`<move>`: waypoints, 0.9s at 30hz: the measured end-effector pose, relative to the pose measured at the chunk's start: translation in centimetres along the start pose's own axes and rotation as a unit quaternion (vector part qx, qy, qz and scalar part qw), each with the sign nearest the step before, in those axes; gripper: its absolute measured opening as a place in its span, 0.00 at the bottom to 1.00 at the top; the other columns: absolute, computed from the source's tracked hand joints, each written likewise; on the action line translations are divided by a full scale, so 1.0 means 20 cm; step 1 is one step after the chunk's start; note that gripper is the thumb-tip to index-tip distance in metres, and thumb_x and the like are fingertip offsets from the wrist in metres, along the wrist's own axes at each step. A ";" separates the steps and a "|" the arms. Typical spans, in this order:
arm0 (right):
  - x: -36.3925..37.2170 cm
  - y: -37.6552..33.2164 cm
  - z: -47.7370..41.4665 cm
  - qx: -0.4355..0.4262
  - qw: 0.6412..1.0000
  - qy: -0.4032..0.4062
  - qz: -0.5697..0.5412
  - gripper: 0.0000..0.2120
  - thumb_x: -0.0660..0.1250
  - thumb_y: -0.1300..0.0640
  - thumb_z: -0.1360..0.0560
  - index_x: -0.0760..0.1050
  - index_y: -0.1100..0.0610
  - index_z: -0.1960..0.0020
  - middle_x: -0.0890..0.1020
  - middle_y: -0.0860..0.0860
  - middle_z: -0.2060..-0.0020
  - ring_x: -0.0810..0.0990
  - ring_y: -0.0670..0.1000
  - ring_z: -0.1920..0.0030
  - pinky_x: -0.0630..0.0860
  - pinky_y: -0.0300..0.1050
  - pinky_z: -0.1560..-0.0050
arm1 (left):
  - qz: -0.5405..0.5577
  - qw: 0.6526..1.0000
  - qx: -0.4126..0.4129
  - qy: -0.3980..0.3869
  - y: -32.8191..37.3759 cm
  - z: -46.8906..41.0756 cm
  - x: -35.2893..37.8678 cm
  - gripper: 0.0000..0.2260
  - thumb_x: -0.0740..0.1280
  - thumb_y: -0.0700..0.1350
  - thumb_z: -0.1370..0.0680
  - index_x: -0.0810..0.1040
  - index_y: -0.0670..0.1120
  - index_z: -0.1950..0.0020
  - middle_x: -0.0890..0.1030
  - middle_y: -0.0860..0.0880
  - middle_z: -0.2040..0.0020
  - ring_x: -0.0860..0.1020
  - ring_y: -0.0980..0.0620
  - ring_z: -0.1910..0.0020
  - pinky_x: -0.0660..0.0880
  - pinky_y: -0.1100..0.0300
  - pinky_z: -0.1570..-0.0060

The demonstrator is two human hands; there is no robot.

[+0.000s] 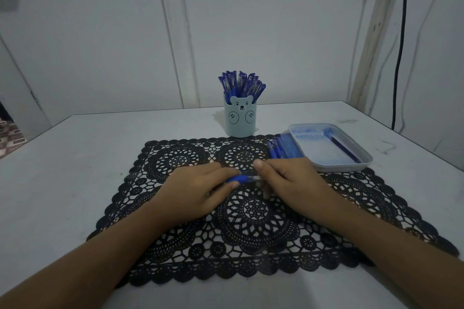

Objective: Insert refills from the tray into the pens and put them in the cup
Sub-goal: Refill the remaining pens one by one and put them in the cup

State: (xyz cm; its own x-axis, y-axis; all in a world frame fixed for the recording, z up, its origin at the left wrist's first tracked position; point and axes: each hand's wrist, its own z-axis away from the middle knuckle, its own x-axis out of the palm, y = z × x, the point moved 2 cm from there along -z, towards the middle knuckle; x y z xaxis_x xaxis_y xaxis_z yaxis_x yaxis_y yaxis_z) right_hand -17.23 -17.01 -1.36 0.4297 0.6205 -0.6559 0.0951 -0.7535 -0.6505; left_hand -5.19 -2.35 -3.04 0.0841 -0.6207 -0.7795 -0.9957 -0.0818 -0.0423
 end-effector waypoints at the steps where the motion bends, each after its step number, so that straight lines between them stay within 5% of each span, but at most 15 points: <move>1: 0.00 0.00 0.00 -0.003 1.000 -0.007 0.006 0.18 0.54 0.42 0.26 0.75 0.51 0.64 0.77 0.46 0.73 0.75 0.44 0.71 0.70 0.36 0.68 | -0.003 1.000 0.005 -0.001 0.00 0.00 0.00 0.18 0.54 0.54 0.20 0.79 0.47 0.46 0.78 0.55 0.63 0.74 0.59 0.69 0.71 0.64 0.75; 4: 0.00 0.02 0.00 -0.018 0.998 -0.053 0.015 0.02 0.62 0.51 0.24 0.69 0.49 0.53 0.77 0.45 0.65 0.74 0.43 0.66 0.69 0.34 0.66 | 0.012 1.000 -0.003 0.013 -0.01 0.00 0.00 0.16 0.55 0.53 0.20 0.79 0.47 0.46 0.78 0.56 0.63 0.71 0.63 0.68 0.70 0.66 0.74; 10: 0.00 0.00 0.01 -0.040 0.998 -0.039 0.028 0.12 0.58 0.50 0.22 0.69 0.47 0.64 0.78 0.48 0.71 0.73 0.46 0.70 0.69 0.39 0.69 | 0.000 1.000 0.010 0.025 0.00 0.00 0.00 0.16 0.55 0.53 0.20 0.79 0.47 0.46 0.78 0.55 0.63 0.73 0.59 0.69 0.71 0.64 0.75; 15: 0.00 0.01 0.01 -0.054 0.996 -0.059 0.030 0.04 0.62 0.52 0.24 0.66 0.45 0.52 0.77 0.46 0.65 0.75 0.44 0.65 0.70 0.37 0.65 | 0.003 1.000 0.006 0.028 -0.01 0.00 0.00 0.14 0.56 0.52 0.21 0.78 0.47 0.45 0.78 0.54 0.63 0.73 0.59 0.69 0.72 0.62 0.76; 19: 0.00 0.01 0.00 -0.053 0.997 -0.045 0.042 0.09 0.58 0.50 0.23 0.71 0.50 0.60 0.77 0.48 0.69 0.74 0.49 0.67 0.70 0.44 0.66 | -0.006 1.000 0.013 0.023 -0.01 0.00 0.01 0.15 0.56 0.52 0.21 0.78 0.47 0.46 0.78 0.54 0.63 0.74 0.57 0.70 0.72 0.62 0.76; 23: 0.01 0.02 0.01 -0.061 0.995 -0.071 0.043 0.03 0.60 0.51 0.23 0.66 0.44 0.54 0.76 0.46 0.67 0.73 0.44 0.66 0.69 0.38 0.66 | 0.001 1.000 0.007 0.021 -0.01 0.00 0.01 0.14 0.56 0.52 0.21 0.78 0.47 0.45 0.78 0.54 0.63 0.75 0.57 0.69 0.73 0.60 0.75; 27: 0.00 0.01 0.00 -0.068 0.994 -0.051 0.066 0.07 0.58 0.51 0.22 0.69 0.47 0.60 0.75 0.45 0.69 0.73 0.45 0.64 0.67 0.37 0.67 | -0.004 1.000 0.012 0.015 -0.01 0.00 0.01 0.15 0.56 0.53 0.20 0.78 0.47 0.45 0.78 0.54 0.62 0.75 0.58 0.69 0.72 0.62 0.76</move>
State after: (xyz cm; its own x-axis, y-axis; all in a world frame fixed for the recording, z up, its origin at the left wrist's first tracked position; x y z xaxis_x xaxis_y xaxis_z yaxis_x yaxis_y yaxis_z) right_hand -17.27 -17.14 -1.60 0.3536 0.5272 -0.7727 0.1662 -0.8483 -0.5027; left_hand -4.99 -2.44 -3.16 0.0923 -0.6433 -0.7600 -0.9957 -0.0683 -0.0631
